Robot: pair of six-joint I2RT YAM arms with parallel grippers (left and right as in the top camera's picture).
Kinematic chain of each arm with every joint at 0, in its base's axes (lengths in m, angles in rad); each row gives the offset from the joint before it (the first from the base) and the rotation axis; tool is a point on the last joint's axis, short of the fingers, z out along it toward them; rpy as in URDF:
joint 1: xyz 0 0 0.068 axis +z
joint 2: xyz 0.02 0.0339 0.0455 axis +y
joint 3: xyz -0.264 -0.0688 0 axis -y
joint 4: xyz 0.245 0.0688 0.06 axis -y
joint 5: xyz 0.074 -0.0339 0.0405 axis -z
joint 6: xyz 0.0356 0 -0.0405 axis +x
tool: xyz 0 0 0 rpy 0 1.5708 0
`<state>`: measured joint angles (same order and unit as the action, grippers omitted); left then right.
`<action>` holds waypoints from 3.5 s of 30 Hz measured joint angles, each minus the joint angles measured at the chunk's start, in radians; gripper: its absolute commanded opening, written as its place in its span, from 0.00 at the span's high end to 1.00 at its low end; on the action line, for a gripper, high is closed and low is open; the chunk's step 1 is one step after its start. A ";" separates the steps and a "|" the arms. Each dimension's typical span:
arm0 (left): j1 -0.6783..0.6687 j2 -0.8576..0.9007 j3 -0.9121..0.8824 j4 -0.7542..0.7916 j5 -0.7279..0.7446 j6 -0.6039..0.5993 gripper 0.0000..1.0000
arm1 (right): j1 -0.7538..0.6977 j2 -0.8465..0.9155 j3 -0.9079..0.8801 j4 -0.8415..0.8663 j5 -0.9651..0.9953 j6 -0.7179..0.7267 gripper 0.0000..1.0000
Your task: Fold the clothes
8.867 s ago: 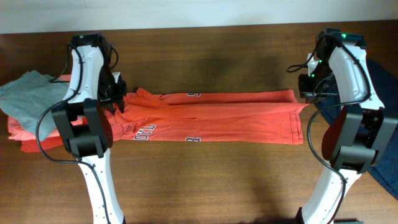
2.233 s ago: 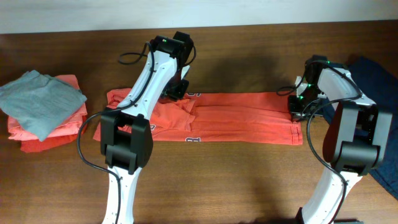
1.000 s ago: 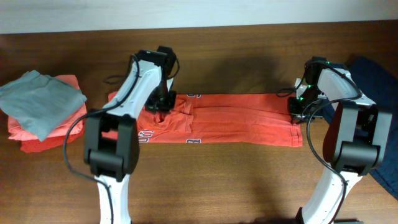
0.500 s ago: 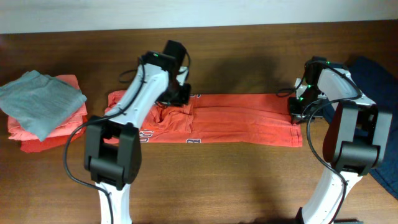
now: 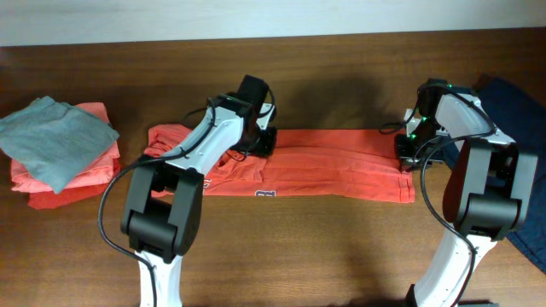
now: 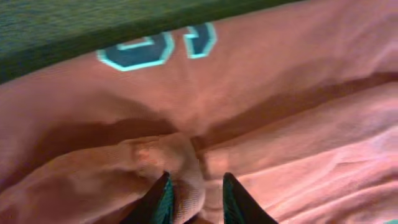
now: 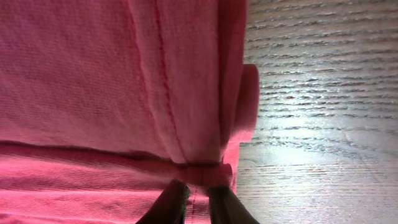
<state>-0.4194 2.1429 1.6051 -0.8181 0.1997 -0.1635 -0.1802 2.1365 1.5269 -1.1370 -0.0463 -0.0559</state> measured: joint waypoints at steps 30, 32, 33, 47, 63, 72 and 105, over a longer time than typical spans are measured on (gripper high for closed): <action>0.309 -0.243 0.085 -0.260 -0.242 0.039 0.54 | -0.176 -0.105 -0.216 0.275 -0.459 -0.124 0.50; 0.309 -0.243 0.085 -0.261 -0.242 0.039 0.54 | -0.156 -0.106 -0.233 0.286 -0.483 -0.128 0.82; 0.309 -0.243 0.085 -0.263 -0.242 0.039 0.54 | -0.146 -0.105 -0.240 0.290 -0.484 -0.126 0.96; 0.309 -0.243 0.085 -0.309 -0.242 0.039 0.54 | -0.252 -0.089 -0.096 0.087 -0.249 0.008 0.96; 0.309 -0.243 0.085 -0.324 -0.241 0.039 0.54 | 0.184 -0.087 0.212 -0.194 -0.129 0.097 0.96; 0.309 -0.243 0.085 -0.325 -0.218 0.039 0.55 | 0.457 -0.010 0.212 -0.090 -0.092 0.182 0.82; 0.309 -0.243 0.085 -0.347 -0.214 0.039 0.55 | 0.421 0.010 0.171 -0.058 -0.022 0.162 0.65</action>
<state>-0.1104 1.9003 1.6901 -1.1648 -0.0139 -0.1242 0.2409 2.1460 1.6981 -1.1946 -0.0681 0.1062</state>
